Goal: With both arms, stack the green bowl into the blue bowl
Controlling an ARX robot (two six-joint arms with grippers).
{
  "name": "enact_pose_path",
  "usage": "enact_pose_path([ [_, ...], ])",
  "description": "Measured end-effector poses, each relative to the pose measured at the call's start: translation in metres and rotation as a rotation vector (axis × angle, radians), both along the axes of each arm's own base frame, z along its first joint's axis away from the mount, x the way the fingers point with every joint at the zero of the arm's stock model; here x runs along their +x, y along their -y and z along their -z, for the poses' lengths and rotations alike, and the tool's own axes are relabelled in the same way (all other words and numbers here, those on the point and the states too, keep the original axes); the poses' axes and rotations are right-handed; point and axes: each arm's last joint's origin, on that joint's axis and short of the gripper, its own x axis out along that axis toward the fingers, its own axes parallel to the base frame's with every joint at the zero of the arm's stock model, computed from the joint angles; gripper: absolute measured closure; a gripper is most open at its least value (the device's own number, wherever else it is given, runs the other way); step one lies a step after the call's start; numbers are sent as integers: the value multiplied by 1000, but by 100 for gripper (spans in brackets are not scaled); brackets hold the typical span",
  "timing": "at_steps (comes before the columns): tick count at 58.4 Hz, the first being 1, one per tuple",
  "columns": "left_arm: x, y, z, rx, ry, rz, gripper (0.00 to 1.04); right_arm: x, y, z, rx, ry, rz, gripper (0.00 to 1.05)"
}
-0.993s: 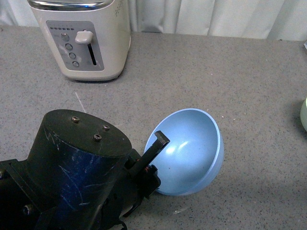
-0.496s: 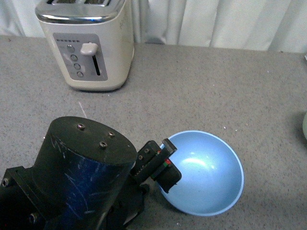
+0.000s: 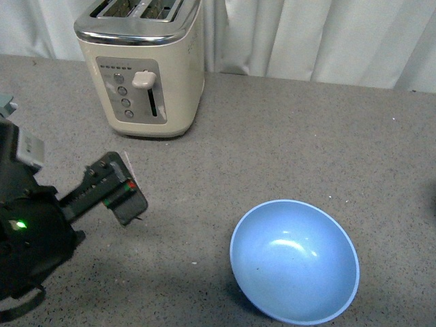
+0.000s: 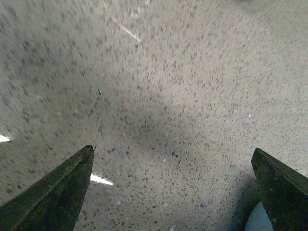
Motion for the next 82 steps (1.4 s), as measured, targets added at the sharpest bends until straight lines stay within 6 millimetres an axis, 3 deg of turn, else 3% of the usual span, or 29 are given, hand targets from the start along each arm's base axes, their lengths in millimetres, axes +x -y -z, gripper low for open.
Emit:
enact_pose_path([
  [10,2,-39,-28,53,67,-21,6,0,0,0,0,0,0,9],
  [28,-15,-85,-50,132,146,-77,6,0,0,0,0,0,0,9],
  [38,-24,-93,-58,139,160,-86,6,0,0,0,0,0,0,9],
  [52,-41,-99,-87,73,237,-78,7,0,0,0,0,0,0,9],
  [56,-49,-101,-85,294,533,-42,24,0,0,0,0,0,0,9],
  [61,-64,-102,-94,475,737,3,40,0,0,0,0,0,0,9],
  [82,-108,-96,-107,621,787,9,101,0,0,0,0,-1,0,9],
])
